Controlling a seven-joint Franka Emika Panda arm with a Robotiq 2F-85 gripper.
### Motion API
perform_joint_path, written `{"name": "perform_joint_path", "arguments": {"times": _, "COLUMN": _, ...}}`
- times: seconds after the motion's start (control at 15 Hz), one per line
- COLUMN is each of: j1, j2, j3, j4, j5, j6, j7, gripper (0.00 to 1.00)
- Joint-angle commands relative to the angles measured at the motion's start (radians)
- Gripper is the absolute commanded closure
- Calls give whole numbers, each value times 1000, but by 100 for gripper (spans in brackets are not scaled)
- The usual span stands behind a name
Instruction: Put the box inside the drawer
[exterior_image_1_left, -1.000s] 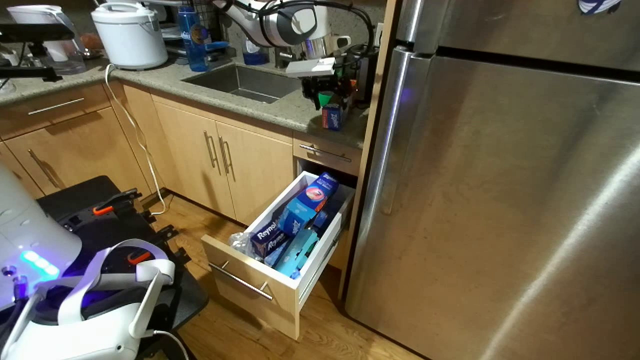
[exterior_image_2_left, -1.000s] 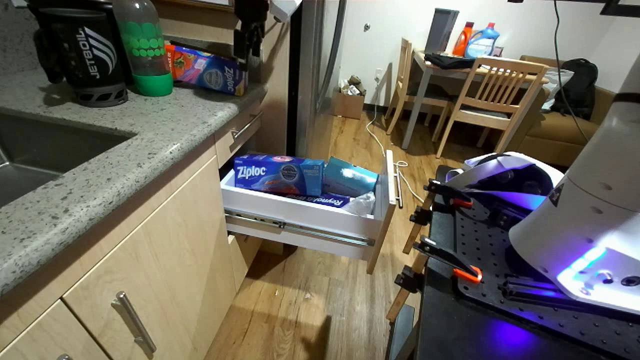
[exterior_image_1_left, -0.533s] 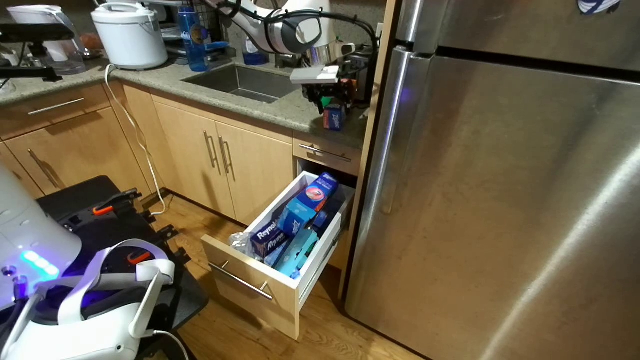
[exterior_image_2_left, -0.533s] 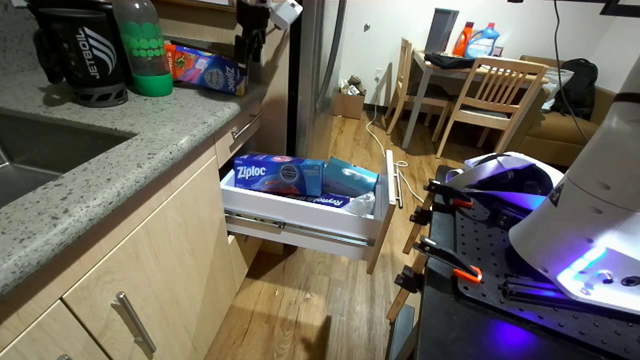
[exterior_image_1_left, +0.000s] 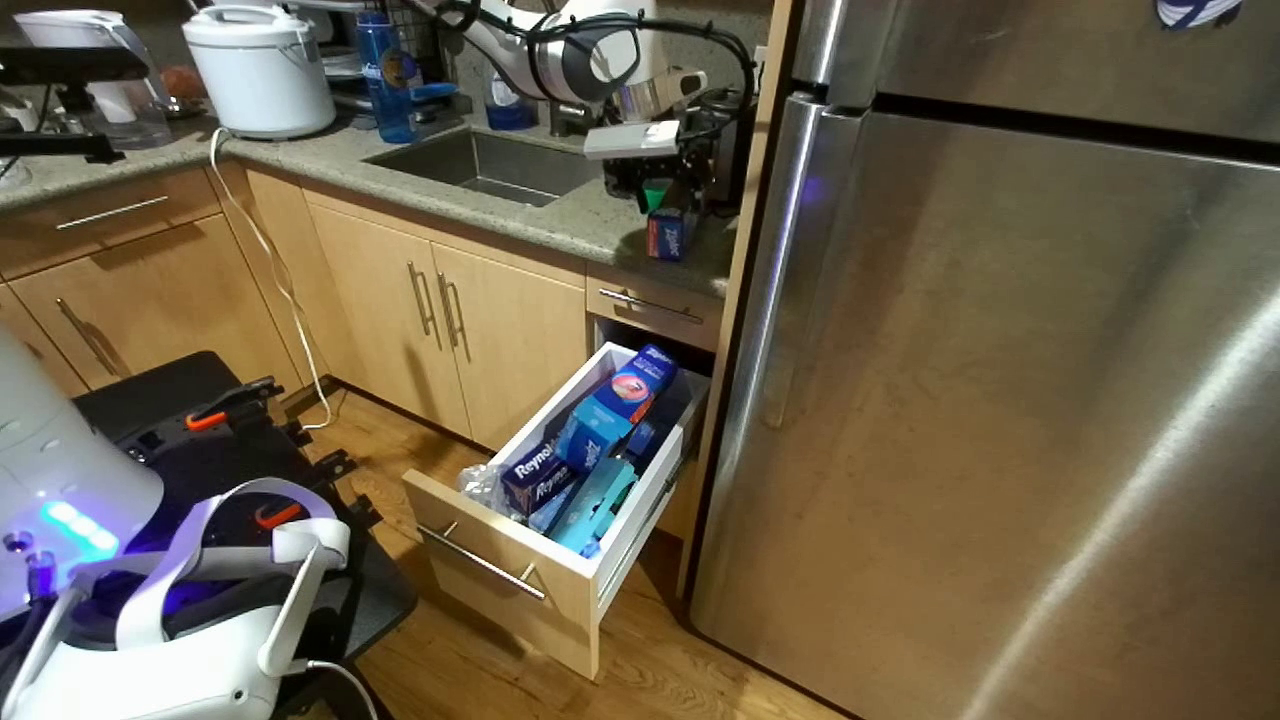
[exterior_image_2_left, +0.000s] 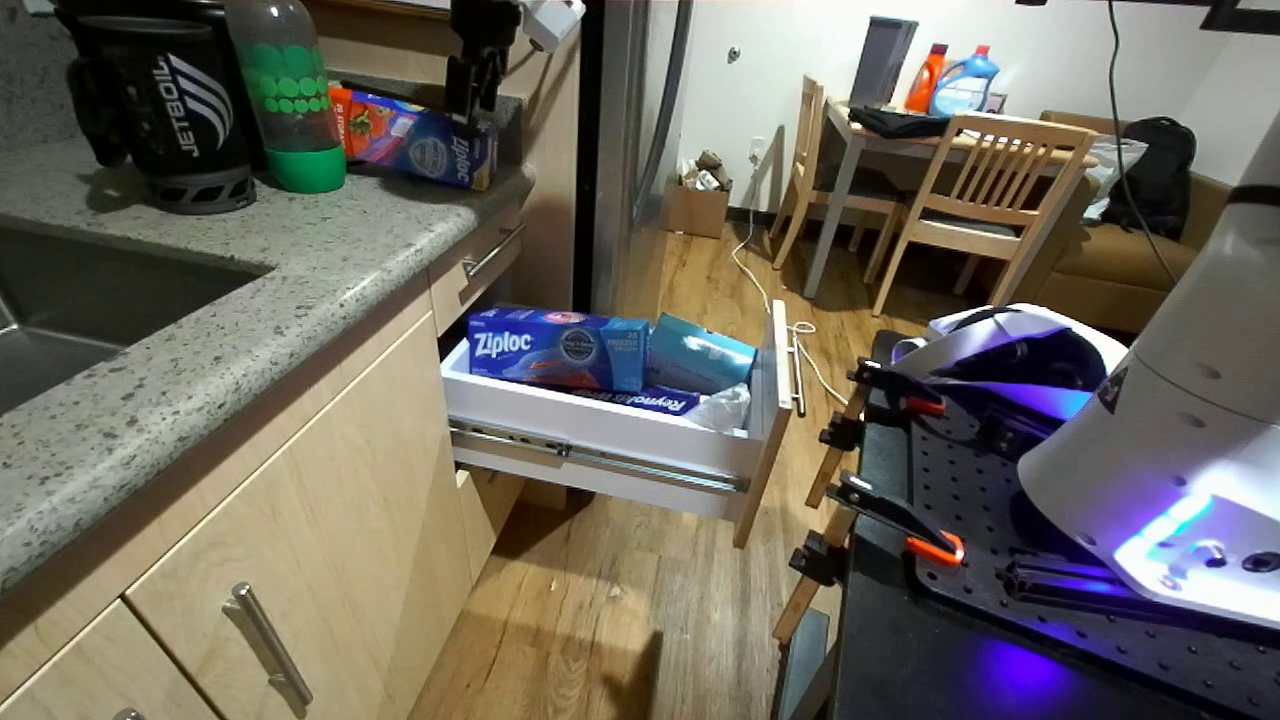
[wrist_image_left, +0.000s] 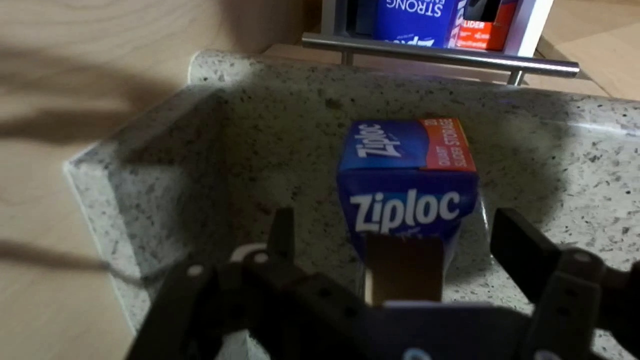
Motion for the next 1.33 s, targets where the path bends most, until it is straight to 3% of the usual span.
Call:
{"name": "perform_joint_path", "arguments": {"times": 0.0, "j1": -12, "j2": 20, "j3": 29, "j4": 30, "j5": 26, "j6": 17, "j7": -53, "gripper": 0}}
{"name": "perform_joint_path", "arguments": {"times": 0.8, "j1": -23, "j2": 99, "j3": 38, "j4": 116, "j5": 39, "j6": -18, "j7": -68, "gripper": 0}}
{"name": "perform_joint_path", "arguments": {"times": 0.93, "j1": -25, "j2": 103, "j3": 39, "j4": 121, "j5": 37, "j6": -10, "j7": -75, "gripper": 28}}
{"name": "perform_joint_path", "arguments": {"times": 1.13, "j1": -26, "j2": 98, "j3": 38, "j4": 119, "j5": 35, "j6": -1, "j7": -77, "gripper": 51}}
{"name": "perform_joint_path", "arguments": {"times": 1.27, "j1": -28, "j2": 92, "j3": 39, "j4": 114, "j5": 36, "j6": 7, "j7": -79, "gripper": 53}}
